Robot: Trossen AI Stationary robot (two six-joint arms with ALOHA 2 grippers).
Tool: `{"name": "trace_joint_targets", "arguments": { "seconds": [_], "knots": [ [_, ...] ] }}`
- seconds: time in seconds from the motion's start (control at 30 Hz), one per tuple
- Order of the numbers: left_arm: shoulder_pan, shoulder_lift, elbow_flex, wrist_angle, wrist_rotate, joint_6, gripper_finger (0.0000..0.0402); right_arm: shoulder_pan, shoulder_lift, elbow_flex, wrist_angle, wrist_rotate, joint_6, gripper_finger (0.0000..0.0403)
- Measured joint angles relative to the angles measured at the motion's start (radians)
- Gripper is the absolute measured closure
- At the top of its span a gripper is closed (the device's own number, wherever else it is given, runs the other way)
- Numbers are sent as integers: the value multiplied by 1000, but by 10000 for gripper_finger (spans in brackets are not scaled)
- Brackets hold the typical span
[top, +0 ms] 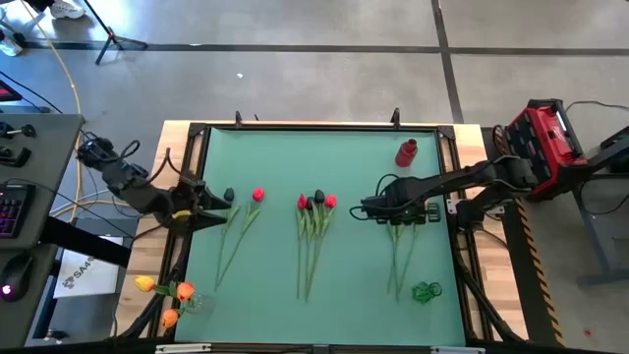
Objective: Sort flowers into vase by color
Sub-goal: Put the orange tulip into the transparent vase
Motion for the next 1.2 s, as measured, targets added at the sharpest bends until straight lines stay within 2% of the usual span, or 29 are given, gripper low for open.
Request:
{"name": "trace_joint_targets", "arguments": {
  "seconds": [0.23, 0.5, 0.67, 0.8, 0.9, 1.03, 1.2],
  "knots": [
    [202, 6, 0, 8, 48, 63, 122, -13, -4, -54, 0, -21, 6, 258],
    [452, 119, 0, 68, 334, 125, 122, 11, -97, -126, 17, -41, 44, 258],
    [569, 210, 0, 176, 425, 166, 122, 17, -202, -166, 16, 8, 68, 258],
    [661, 264, 0, 260, 505, 172, 122, 17, -288, -233, 25, -2, 86, 258],
    [722, 280, 0, 294, 529, 176, 122, 22, -348, -280, 43, -18, 96, 258],
    [798, 282, 0, 297, 580, 182, 122, 38, -398, -260, 49, 17, 114, 258],
    [857, 294, 0, 323, 668, 197, 122, 61, -445, -255, 39, -33, 165, 258]
  ]
}}
